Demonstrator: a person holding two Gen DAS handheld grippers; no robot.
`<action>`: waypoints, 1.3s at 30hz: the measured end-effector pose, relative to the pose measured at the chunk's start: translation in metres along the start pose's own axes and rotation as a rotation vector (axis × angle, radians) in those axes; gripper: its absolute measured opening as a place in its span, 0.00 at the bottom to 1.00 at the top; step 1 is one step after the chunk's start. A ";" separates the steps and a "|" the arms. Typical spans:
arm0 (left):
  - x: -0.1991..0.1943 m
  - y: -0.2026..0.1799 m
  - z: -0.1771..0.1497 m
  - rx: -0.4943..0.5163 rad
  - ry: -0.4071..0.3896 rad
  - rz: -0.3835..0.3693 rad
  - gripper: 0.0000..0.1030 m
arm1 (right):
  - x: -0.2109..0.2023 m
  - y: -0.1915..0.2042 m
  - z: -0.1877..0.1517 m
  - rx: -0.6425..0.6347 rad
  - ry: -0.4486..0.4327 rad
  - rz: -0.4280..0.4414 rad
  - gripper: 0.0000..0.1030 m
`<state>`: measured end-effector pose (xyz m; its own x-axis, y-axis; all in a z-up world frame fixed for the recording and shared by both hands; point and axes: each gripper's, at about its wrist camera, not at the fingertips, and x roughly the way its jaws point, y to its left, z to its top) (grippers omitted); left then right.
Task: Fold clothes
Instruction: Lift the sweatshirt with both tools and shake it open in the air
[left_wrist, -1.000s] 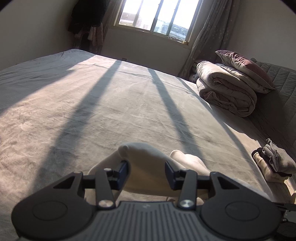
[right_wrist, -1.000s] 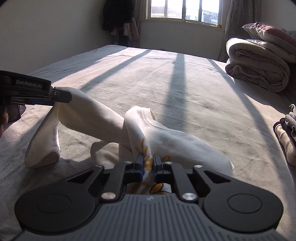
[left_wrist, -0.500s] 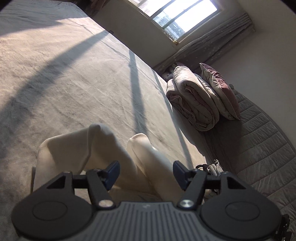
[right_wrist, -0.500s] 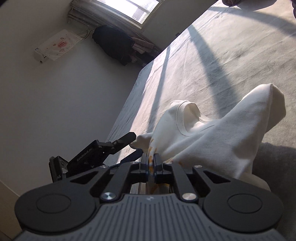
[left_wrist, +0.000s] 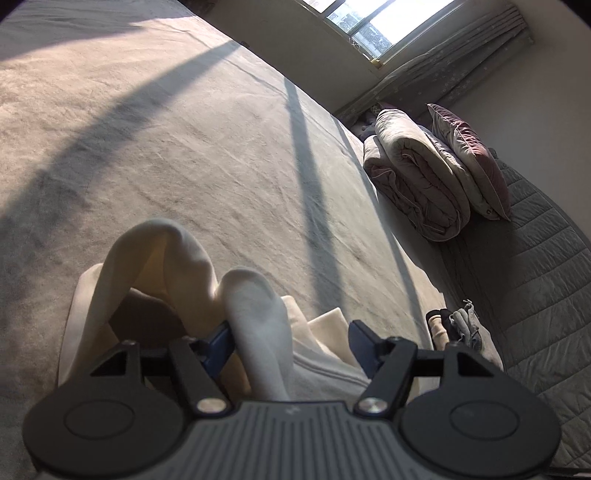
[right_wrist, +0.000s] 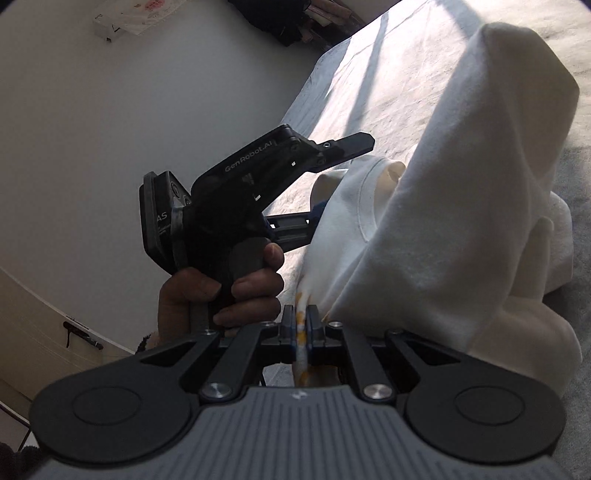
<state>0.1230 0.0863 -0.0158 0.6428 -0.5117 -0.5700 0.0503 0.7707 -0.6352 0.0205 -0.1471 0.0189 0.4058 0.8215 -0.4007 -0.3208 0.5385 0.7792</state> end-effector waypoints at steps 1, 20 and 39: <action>0.003 0.003 0.000 -0.003 0.010 0.015 0.48 | 0.000 0.001 -0.001 -0.008 0.004 -0.008 0.09; -0.054 0.007 -0.011 0.135 -0.080 0.129 0.07 | -0.078 -0.030 0.037 0.023 -0.367 -0.340 0.63; -0.073 0.062 -0.038 0.055 0.044 0.101 0.11 | -0.032 -0.066 0.034 0.122 -0.367 -0.391 0.33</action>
<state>0.0497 0.1574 -0.0335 0.6123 -0.4462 -0.6527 0.0303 0.8382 -0.5446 0.0575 -0.2156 -0.0032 0.7535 0.4337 -0.4941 0.0063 0.7467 0.6651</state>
